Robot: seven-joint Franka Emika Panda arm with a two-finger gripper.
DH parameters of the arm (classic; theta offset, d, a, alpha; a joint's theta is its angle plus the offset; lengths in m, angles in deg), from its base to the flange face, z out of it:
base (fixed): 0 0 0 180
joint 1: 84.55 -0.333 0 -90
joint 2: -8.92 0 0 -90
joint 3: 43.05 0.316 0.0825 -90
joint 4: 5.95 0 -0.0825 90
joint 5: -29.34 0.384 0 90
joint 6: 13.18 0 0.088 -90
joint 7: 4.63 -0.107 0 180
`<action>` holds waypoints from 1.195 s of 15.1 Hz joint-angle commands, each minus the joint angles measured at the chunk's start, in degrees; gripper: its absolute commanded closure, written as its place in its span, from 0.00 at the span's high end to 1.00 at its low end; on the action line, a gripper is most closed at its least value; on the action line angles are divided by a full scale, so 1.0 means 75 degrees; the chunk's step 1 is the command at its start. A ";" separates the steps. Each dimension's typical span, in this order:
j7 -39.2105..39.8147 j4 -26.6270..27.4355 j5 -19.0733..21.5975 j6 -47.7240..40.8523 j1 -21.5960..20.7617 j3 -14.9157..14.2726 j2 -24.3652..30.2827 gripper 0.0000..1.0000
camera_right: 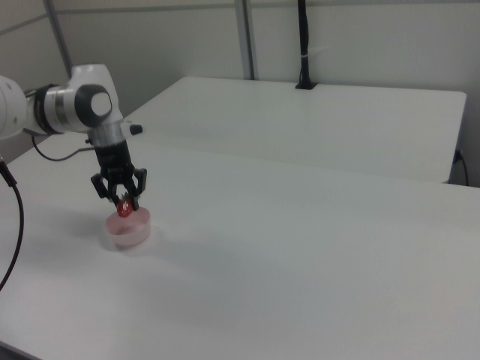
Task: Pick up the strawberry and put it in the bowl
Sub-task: 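Lift the strawberry and carry it over the pink bowl, then open the gripper to drop the strawberry, then raise it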
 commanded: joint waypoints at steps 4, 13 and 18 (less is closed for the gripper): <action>-0.0541 0.0453 -0.0052 0.0479 -0.0021 0.0041 -0.0022 1.00; -0.1116 -0.0098 0.0077 -0.0611 0.1957 0.0088 0.1887 1.00; -0.1093 -0.0262 0.0509 -0.0587 0.2638 0.0065 0.1982 1.00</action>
